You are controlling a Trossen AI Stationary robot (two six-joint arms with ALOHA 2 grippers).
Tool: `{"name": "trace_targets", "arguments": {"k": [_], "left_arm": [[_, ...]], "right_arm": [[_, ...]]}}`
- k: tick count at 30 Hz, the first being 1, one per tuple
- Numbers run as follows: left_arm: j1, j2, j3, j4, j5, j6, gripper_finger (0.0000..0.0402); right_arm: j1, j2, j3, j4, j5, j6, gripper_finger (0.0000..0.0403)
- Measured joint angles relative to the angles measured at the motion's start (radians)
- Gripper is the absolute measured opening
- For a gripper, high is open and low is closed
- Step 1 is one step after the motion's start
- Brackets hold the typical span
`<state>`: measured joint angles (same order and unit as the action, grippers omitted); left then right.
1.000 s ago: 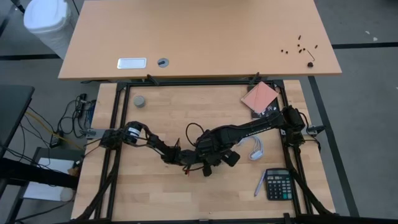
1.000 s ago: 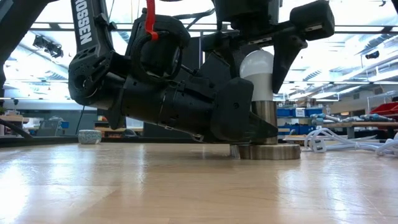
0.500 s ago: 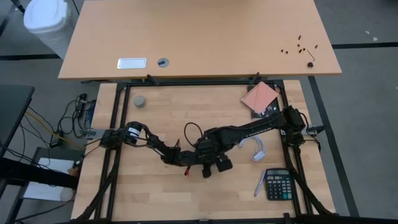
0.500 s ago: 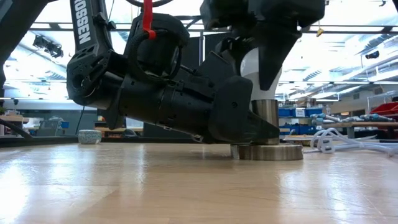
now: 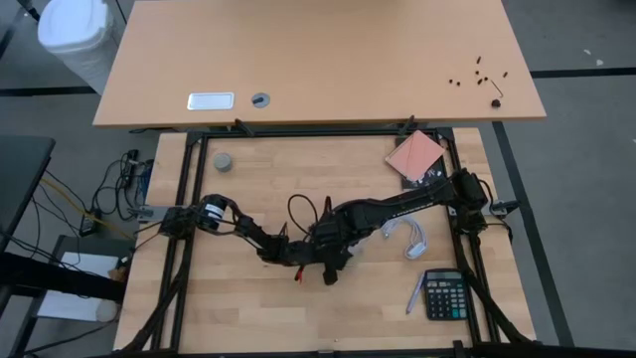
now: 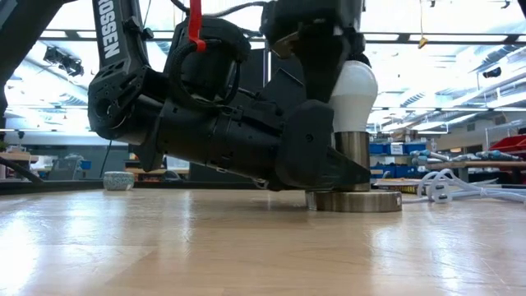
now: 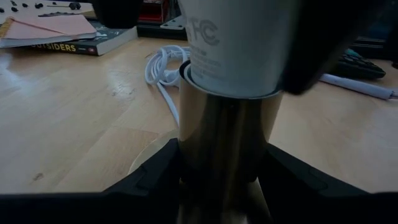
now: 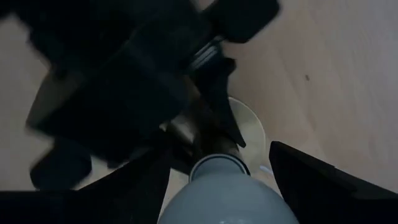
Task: Screw lightbulb
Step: Insert the white lightbulb into the golden lamp
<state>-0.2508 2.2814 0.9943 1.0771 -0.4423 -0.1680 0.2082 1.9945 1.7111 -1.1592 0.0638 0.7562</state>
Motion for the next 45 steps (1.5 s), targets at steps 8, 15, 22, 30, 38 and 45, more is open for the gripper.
{"name": "trace_targets", "arguments": {"k": [8,15,22,30,38,45], "left_arm": [[0.001,0.000,0.000,0.000,-0.004,-0.004,0.0193],[0.003,0.000,0.000,0.000,-0.007,-0.005,0.0193],[0.005,0.000,0.000,0.000,-0.008,-0.005,0.0193],[0.004,0.000,0.000,-0.002,-0.007,-0.005,0.0193],[0.003,0.000,0.000,-0.006,-0.003,-0.001,0.0193],[0.003,0.000,0.000,-0.006,0.002,-0.001,0.0193]], "right_arm": [[-0.020,0.000,0.000,0.007,-0.006,0.041,0.0285],[-0.036,0.000,0.007,-0.026,-0.064,-0.115,0.0305],[-0.048,0.000,0.040,-0.095,-0.090,-0.173,0.0317],[-0.025,0.000,0.043,-0.126,-0.074,-0.232,0.0324],[0.043,0.000,0.043,-0.101,0.082,-0.210,0.0357],[0.107,0.000,0.010,-0.080,0.241,-0.162,0.0369]]}}
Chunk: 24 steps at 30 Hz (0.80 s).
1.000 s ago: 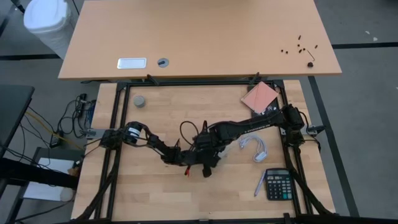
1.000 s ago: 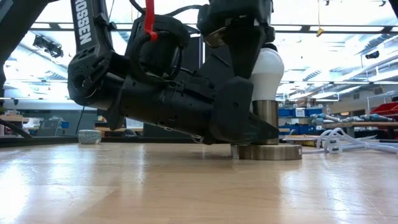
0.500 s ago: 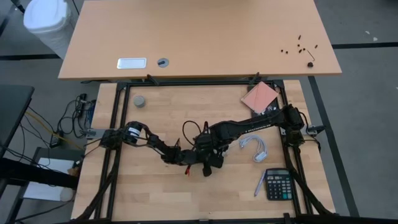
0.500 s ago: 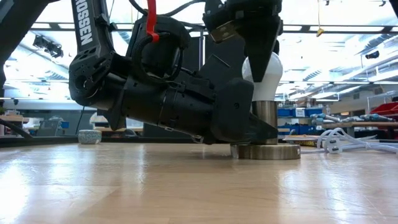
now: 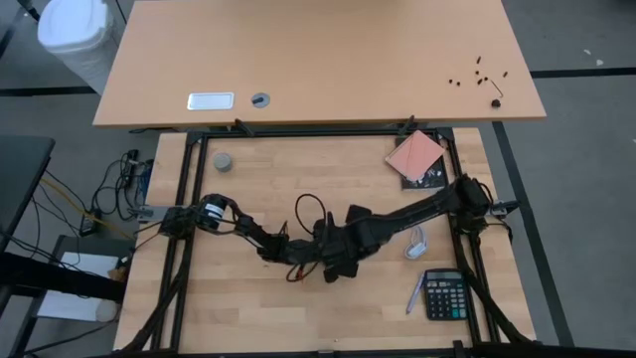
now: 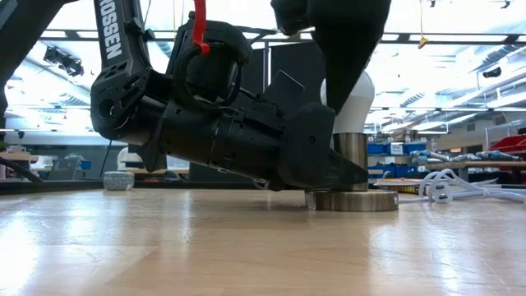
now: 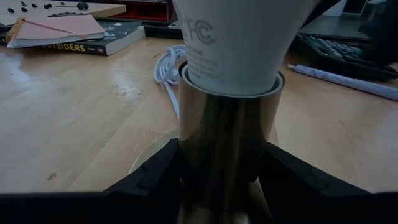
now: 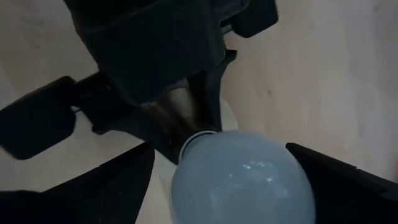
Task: Screw lightbulb
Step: Insert the white lightbulb into the golden lamp
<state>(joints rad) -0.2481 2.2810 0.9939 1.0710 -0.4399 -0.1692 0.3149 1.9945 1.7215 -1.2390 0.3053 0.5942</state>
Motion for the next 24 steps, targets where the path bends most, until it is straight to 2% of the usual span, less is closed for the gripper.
{"name": "trace_targets", "arguments": {"k": [7,13,20,24], "left_arm": [[0.000,0.000,0.000,0.000,0.000,0.000,0.0193],[0.000,0.000,0.000,-0.001,0.000,-0.017,0.0205],[-0.001,0.000,0.000,-0.006,0.001,-0.017,0.0255],[-0.001,0.000,0.000,-0.004,0.015,-0.017,0.0262]], "right_arm": [[0.055,0.000,-0.035,0.015,0.141,0.075,0.0368],[0.091,-0.058,-0.129,0.051,0.206,0.176,0.0369],[0.148,-0.211,-0.342,0.314,0.293,0.232,0.0367],[0.174,-0.278,-0.464,0.485,0.342,0.196,0.0366]]}}
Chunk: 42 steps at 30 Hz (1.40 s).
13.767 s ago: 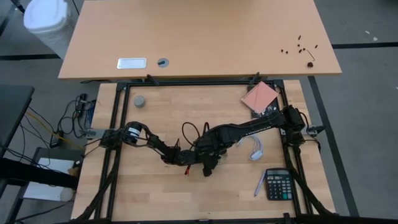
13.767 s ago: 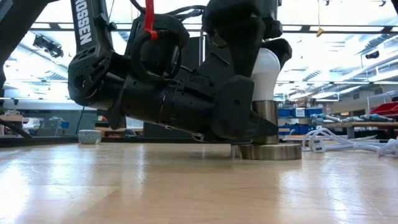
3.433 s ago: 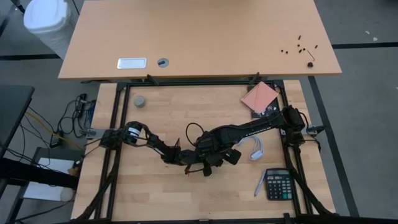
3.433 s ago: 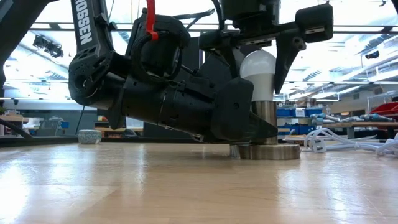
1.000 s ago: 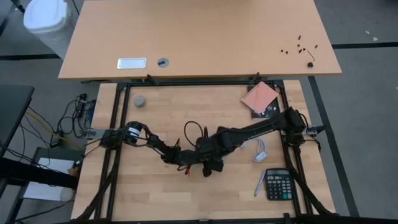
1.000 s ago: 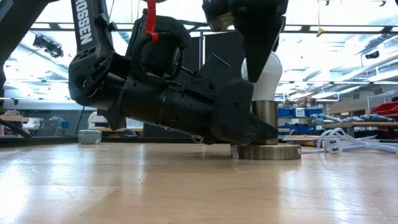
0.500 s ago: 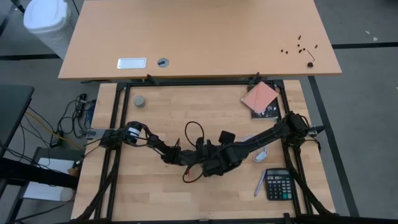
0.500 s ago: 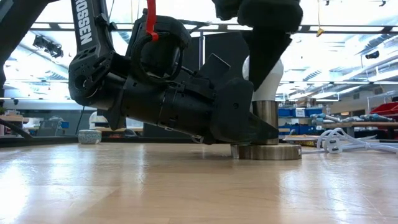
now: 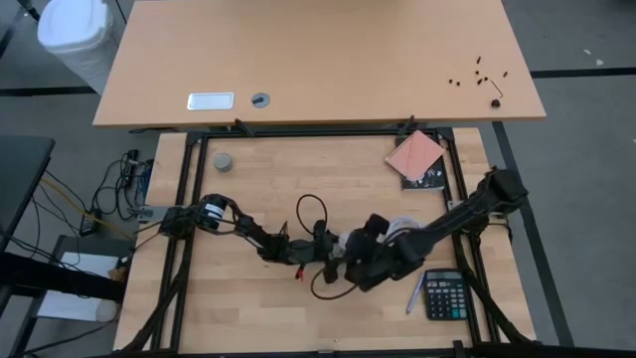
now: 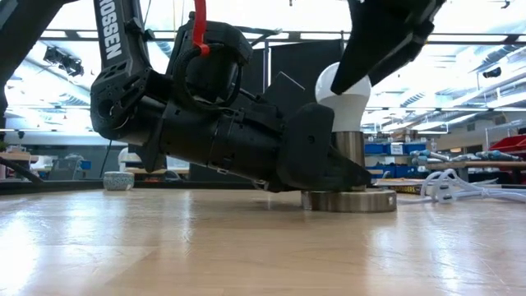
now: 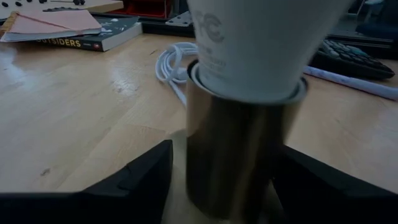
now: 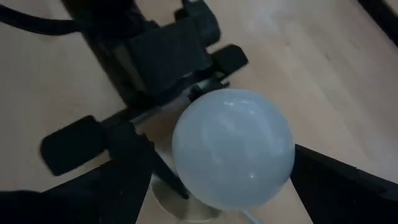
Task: Screw lightbulb
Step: Insert the white lightbulb into the golden lamp
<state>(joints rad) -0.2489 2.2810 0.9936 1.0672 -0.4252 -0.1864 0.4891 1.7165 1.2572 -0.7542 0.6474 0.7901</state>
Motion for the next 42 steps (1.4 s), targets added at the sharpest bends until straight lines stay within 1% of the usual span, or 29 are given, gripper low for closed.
{"name": "trace_targets", "arguments": {"k": [6,10,12,14,18,21,24,28,30,35,39,42], "left_arm": [[0.000,0.000,0.000,0.004,0.027,0.000,0.0257],[-0.007,0.000,0.000,0.005,0.041,-0.001,0.0259],[-0.017,0.000,0.000,0.006,0.026,-0.007,0.0262],[-0.030,0.000,0.000,0.007,0.009,-0.009,0.0268],[-0.051,0.000,-0.001,0.027,-0.005,-0.027,0.0275],[-0.055,0.000,-0.001,0.027,-0.005,-0.027,0.0274],[-0.054,0.000,-0.001,0.027,-0.008,-0.027,0.0269],[-0.054,0.001,-0.001,0.030,-0.010,-0.027,0.0260],[-0.054,0.001,-0.001,0.025,-0.029,-0.027,0.0253],[-0.053,0.001,0.000,0.011,-0.078,-0.026,0.0237],[-0.052,0.001,0.000,0.005,-0.107,-0.025,0.0226],[-0.052,0.001,0.000,-0.001,-0.141,-0.023,0.0219]], "right_arm": [[0.007,-0.036,-0.095,0.196,0.026,-0.101,0.0366],[0.024,-0.036,-0.095,0.208,0.068,-0.123,0.0366],[0.041,-0.036,-0.095,0.209,0.109,-0.134,0.0366],[0.056,-0.036,-0.095,0.210,0.123,-0.139,0.0365],[0.076,-0.036,-0.119,0.232,0.122,-0.130,0.0366],[0.088,-0.036,-0.150,0.238,0.122,-0.079,0.0364],[0.110,-0.036,-0.194,0.301,0.168,-0.038,0.0363],[0.138,-0.036,-0.267,0.431,0.248,0.004,0.0361],[0.139,-0.036,-0.321,0.539,0.249,0.010,0.0361],[0.110,-0.035,-0.449,0.832,0.249,-0.070,0.0357],[0.084,-0.035,-0.505,0.952,0.257,-0.126,0.0350],[0.069,-0.035,-0.517,0.966,0.258,-0.154,0.0342]]}}
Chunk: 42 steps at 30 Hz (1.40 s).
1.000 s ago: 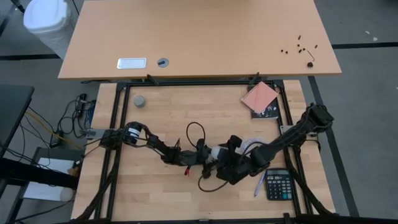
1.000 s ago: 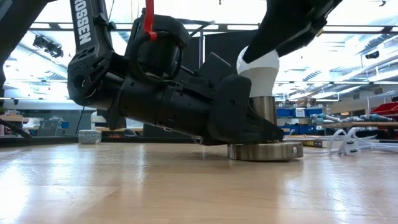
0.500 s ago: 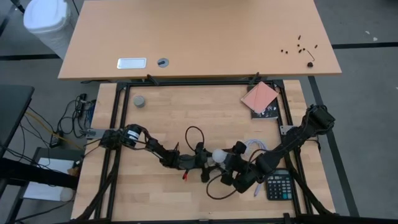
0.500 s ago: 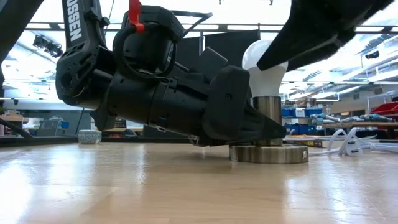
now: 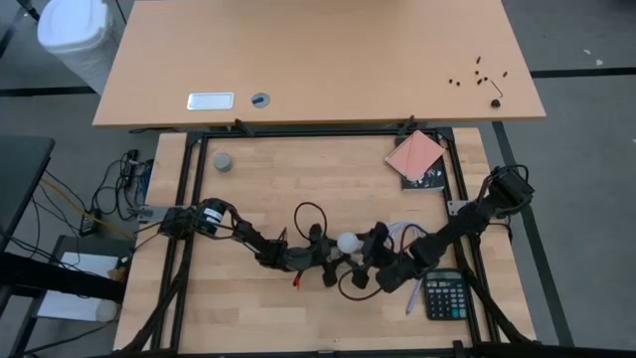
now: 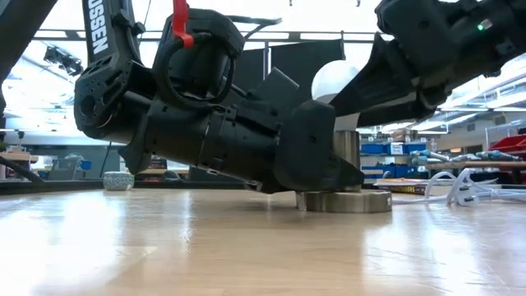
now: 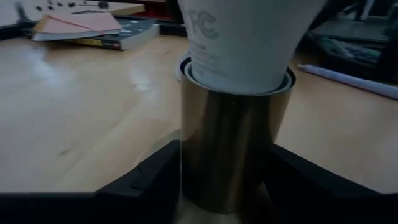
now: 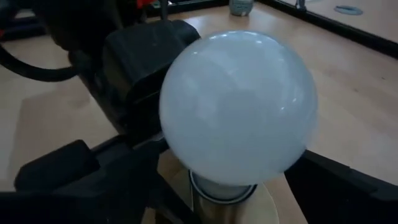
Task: Screw lightbulb
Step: Insert the white lightbulb into the golden lamp
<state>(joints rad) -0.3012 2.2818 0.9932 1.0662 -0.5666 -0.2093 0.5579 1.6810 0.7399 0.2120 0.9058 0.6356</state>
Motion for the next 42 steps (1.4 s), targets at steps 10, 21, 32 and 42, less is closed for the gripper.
{"name": "trace_targets", "arguments": {"k": [10,21,32,42], "left_arm": [[0.000,-0.003,0.003,-0.049,-0.067,-0.002,0.0213],[0.000,-0.003,0.002,-0.053,-0.064,-0.004,0.0213],[-0.001,-0.003,0.001,-0.053,-0.042,0.013,0.0213],[-0.001,-0.002,0.001,-0.053,-0.039,0.014,0.0213]], "right_arm": [[-0.013,0.000,-0.001,-0.029,0.002,-0.041,0.0318],[-0.017,-0.007,-0.001,-0.065,0.006,-0.055,0.0312],[-0.025,-0.114,-0.001,-0.177,-0.086,-0.075,0.0308],[-0.004,-0.097,-0.012,-0.185,-0.068,-0.008,0.0306]]}}
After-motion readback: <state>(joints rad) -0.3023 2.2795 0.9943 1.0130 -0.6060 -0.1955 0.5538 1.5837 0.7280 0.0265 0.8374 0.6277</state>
